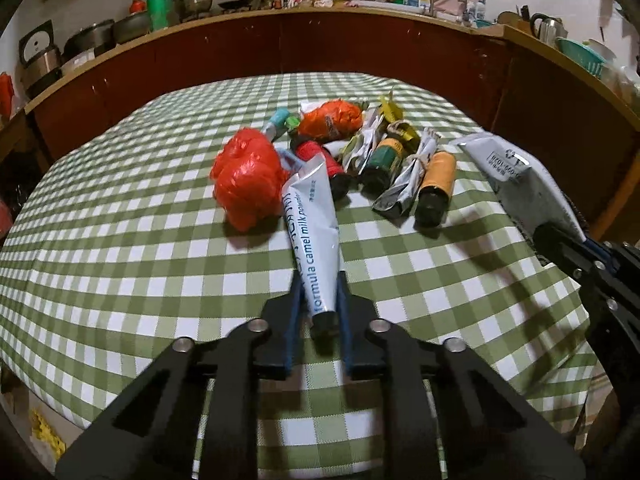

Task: Collect trash
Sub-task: 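Grasp the white milk-powder packet with the left tool while the right tool grasps another white packet, then carry both white packets over the black bin and open both tools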

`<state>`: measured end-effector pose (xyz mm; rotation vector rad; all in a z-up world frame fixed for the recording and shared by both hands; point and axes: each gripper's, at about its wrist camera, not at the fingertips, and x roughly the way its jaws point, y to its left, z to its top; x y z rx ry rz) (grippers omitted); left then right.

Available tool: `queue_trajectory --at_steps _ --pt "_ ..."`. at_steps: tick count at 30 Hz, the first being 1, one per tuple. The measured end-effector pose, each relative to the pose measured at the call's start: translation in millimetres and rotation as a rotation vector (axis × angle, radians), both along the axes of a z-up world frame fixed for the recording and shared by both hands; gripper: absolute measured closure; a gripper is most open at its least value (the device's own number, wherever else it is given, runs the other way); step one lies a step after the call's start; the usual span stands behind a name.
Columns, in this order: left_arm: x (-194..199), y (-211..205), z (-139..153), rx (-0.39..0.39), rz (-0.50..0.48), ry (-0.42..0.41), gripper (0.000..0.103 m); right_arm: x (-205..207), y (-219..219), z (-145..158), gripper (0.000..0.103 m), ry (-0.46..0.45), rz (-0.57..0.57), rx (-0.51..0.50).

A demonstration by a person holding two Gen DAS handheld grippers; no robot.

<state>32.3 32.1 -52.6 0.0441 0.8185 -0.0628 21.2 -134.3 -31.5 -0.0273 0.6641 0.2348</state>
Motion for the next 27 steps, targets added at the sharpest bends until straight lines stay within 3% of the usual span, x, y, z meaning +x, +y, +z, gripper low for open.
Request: queue_trajectory --at_steps 10,14,19,27 --pt "-26.2 -10.2 30.3 0.012 -0.038 -0.127 0.096 -1.3 -13.6 6.0 0.097 -0.030 -0.048 0.003" --pt "-19.2 -24.7 45.2 -0.005 -0.072 -0.150 0.096 2.3 -30.2 11.5 0.097 -0.049 -0.102 0.000" --pt "-0.5 -59.5 53.8 -0.049 -0.152 -0.154 0.096 11.0 -64.0 15.0 0.097 -0.063 -0.209 -0.007" --pt "35.3 -138.4 52.9 -0.034 -0.271 -0.158 0.096 31.2 -125.5 5.9 0.097 -0.050 -0.384 -0.014"
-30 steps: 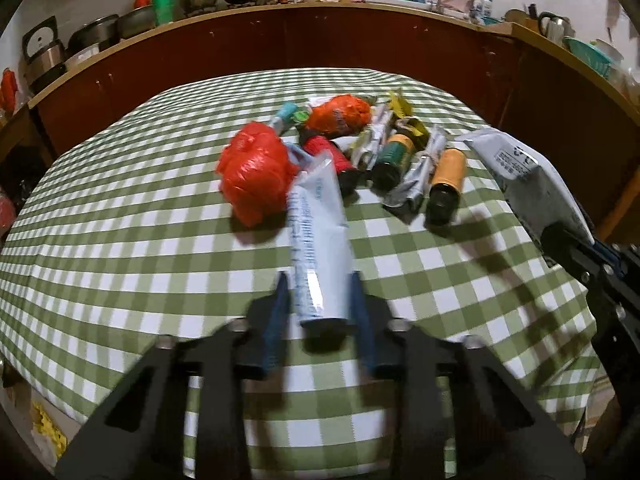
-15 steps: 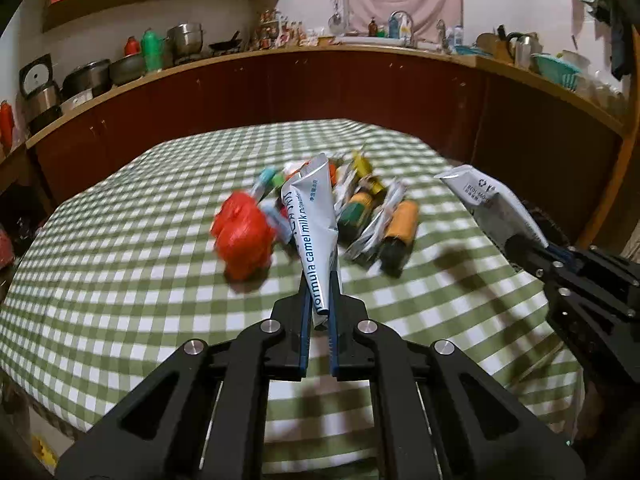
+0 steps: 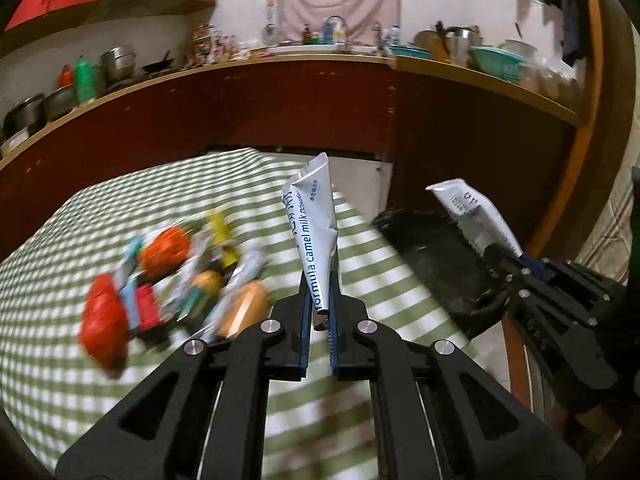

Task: Collect trash
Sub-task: 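Carry both white packets over the black bin and open both tools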

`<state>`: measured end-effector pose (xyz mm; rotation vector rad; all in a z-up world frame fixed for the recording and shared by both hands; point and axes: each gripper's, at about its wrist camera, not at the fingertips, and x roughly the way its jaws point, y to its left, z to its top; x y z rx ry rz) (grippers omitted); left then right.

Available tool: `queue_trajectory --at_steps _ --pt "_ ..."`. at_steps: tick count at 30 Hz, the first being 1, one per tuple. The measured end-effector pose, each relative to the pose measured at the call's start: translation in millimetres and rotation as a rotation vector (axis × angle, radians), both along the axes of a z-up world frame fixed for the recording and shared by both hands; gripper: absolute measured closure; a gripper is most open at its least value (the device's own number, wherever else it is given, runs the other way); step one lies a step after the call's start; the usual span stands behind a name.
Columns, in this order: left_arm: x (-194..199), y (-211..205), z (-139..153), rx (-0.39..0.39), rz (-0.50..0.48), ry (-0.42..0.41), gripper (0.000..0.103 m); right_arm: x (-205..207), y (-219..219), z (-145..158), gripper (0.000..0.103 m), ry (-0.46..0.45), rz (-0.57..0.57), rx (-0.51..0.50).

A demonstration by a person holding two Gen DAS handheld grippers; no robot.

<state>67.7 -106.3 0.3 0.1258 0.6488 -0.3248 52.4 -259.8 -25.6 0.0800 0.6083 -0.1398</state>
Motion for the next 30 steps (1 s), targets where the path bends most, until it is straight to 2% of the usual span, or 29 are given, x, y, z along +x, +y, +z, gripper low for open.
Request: queue_trajectory --at_steps 8,17,19,20,22,23,24,25,28,30 --pt "29.4 -66.5 -20.3 0.044 -0.059 0.040 0.096 12.6 -37.9 -14.2 0.097 0.022 -0.076 0.018" --pt "61.9 -112.3 -42.1 0.104 -0.069 0.104 0.095 29.4 -67.7 -32.3 0.097 0.045 -0.109 0.059" --pt "67.7 -118.9 -45.9 0.116 -0.068 0.120 0.093 31.9 -72.1 -35.9 0.097 0.045 -0.118 0.059" --pt "70.6 -122.0 -47.6 0.121 -0.067 0.128 0.087 34.4 -74.0 -36.3 0.096 0.046 -0.120 0.060" --pt "76.3 -125.9 -49.8 0.123 -0.063 0.140 0.086 40.1 -80.7 -41.7 0.096 0.059 -0.122 0.073" --pt "77.2 -128.1 -51.2 0.129 -0.062 0.147 0.082 41.7 -83.0 -44.1 0.093 0.064 -0.126 0.082" --pt "78.7 -129.6 -53.0 0.132 -0.062 0.158 0.072 43.4 -85.5 -47.8 0.093 0.073 -0.128 0.095" --pt "79.9 -130.3 -54.0 0.127 -0.063 0.168 0.069 44.8 -87.0 -48.9 0.093 0.079 -0.128 0.100" --pt "79.9 -129.4 -53.1 0.121 -0.060 0.172 0.067 45.3 -90.3 -51.1 0.091 0.084 -0.136 0.108" --pt "78.9 -125.9 -51.4 0.112 -0.057 0.174 0.063 45.5 -93.2 -49.3 0.087 0.083 -0.141 0.112"
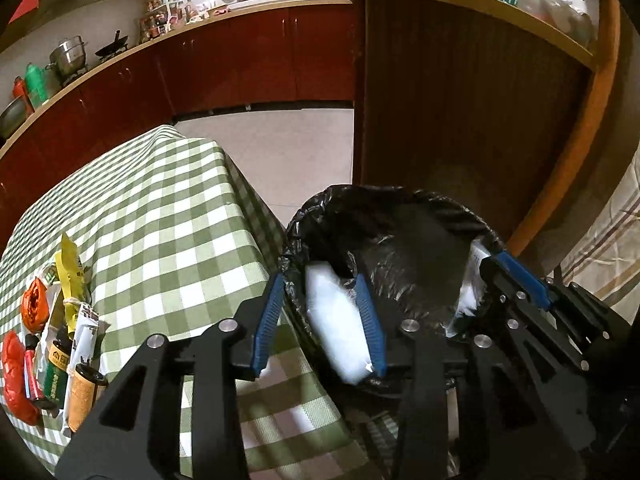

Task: Collect trash
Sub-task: 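Carry both white packets over the black bin and open both tools, then return both tools to the table and grasp the red plastic bag with the left tool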

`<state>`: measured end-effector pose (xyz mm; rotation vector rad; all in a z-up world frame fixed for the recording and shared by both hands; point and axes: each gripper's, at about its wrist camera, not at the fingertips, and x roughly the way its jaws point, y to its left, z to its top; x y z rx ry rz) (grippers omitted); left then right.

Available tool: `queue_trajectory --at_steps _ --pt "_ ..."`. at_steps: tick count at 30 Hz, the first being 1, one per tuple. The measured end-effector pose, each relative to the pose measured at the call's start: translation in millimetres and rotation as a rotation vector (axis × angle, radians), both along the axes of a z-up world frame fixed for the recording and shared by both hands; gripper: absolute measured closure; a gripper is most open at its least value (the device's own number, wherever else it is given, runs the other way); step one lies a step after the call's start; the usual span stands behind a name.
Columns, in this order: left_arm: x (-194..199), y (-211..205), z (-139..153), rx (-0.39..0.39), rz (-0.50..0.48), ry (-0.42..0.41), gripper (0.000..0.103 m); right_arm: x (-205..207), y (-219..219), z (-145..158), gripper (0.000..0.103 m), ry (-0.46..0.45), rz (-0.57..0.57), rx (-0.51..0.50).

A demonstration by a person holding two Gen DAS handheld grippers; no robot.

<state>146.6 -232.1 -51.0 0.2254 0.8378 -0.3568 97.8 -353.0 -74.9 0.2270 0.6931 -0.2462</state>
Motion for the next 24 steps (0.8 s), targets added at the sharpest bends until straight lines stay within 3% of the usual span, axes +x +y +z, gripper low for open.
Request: queue_trajectory --at_steps 5,12,17,24 --pt "-5.7 9.7 9.5 -0.026 0.013 -0.009 0.057 -5.0 0.5 9.2 0.068 -0.019 -0.007 -0.005" --pt "-16.2 36.6 25.1 -0.050 0.030 -0.039 0.054 -11.8 13.4 26.1 0.059 -0.049 -0.009 -0.023" --pt "-24.1 66.2 34.4 -0.054 0.065 -0.056 0.051 -14.5 34.6 35.1 0.043 -0.053 0.008 -0.038" --pt "-37.2 128.3 44.8 -0.023 0.162 -0.096 0.044 -9.5 80.4 45.1 0.038 -0.056 0.086 -0.007"
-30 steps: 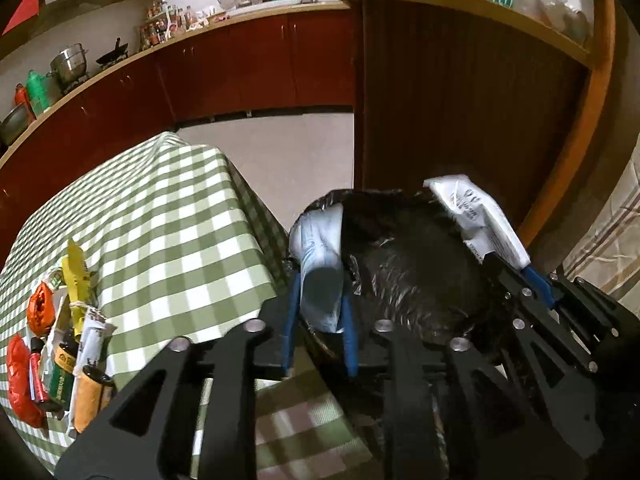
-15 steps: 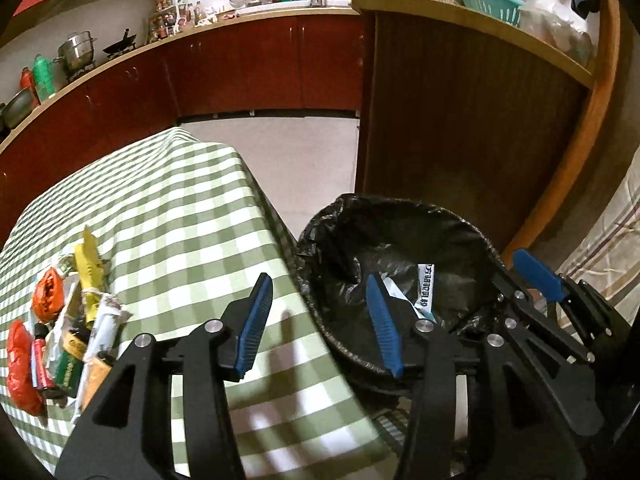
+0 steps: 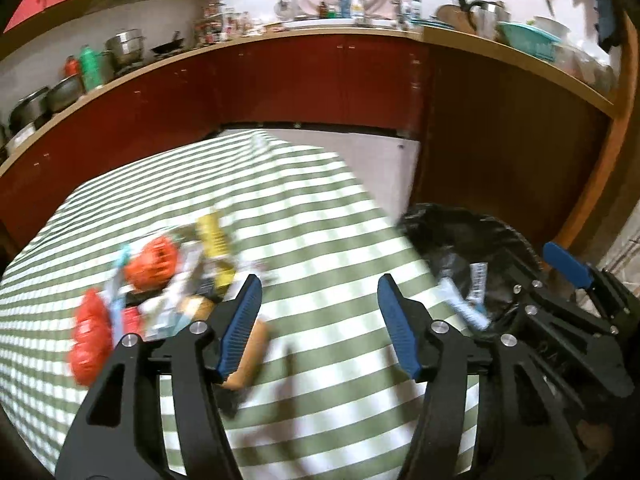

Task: Collect trash
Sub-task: 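Return both tools to the table and grasp the red plastic bag with the left tool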

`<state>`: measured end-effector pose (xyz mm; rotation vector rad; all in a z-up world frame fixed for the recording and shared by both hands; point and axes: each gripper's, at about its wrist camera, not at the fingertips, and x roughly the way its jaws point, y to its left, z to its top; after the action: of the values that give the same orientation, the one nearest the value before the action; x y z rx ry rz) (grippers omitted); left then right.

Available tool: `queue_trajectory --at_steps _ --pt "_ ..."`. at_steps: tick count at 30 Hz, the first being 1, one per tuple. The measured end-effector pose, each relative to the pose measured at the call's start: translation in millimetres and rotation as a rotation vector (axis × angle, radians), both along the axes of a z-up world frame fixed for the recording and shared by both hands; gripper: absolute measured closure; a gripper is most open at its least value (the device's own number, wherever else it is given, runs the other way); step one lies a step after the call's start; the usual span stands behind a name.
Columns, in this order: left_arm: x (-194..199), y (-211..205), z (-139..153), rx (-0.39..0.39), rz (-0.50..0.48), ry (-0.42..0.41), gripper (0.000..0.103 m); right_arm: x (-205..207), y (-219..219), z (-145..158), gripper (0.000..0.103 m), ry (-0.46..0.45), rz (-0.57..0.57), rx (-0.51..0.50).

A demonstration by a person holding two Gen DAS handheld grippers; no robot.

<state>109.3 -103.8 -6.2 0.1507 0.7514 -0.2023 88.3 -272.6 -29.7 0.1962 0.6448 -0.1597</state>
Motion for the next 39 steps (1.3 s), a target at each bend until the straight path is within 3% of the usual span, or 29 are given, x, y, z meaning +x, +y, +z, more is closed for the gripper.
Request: queue_trajectory --at_steps 9,15,25,28,30,39 --pt "-12.2 93.4 2.7 0.022 0.185 -0.006 0.043 6.4 69.7 2.7 0.038 0.008 0.128 -0.012" --pt "-13.3 140.8 -1.5 0.050 0.293 -0.016 0.032 7.3 102.0 1.2 0.038 0.024 0.180 -0.010" --pt "8.8 174.3 -30.6 0.015 0.300 0.066 0.031 15.8 138.9 -5.6 0.038 0.058 0.226 -0.014" --pt "10.4 176.3 -37.3 0.004 0.275 0.089 0.043 17.9 144.5 -7.5 0.038 0.069 0.233 -0.012" --pt "14.2 177.3 -41.6 -0.010 0.260 0.109 0.059 18.9 147.9 -8.5 0.038 0.075 0.238 -0.011" --pt "0.6 192.8 -40.4 -0.050 0.242 0.088 0.064 23.8 166.3 -11.2 0.038 0.101 0.261 -0.023"
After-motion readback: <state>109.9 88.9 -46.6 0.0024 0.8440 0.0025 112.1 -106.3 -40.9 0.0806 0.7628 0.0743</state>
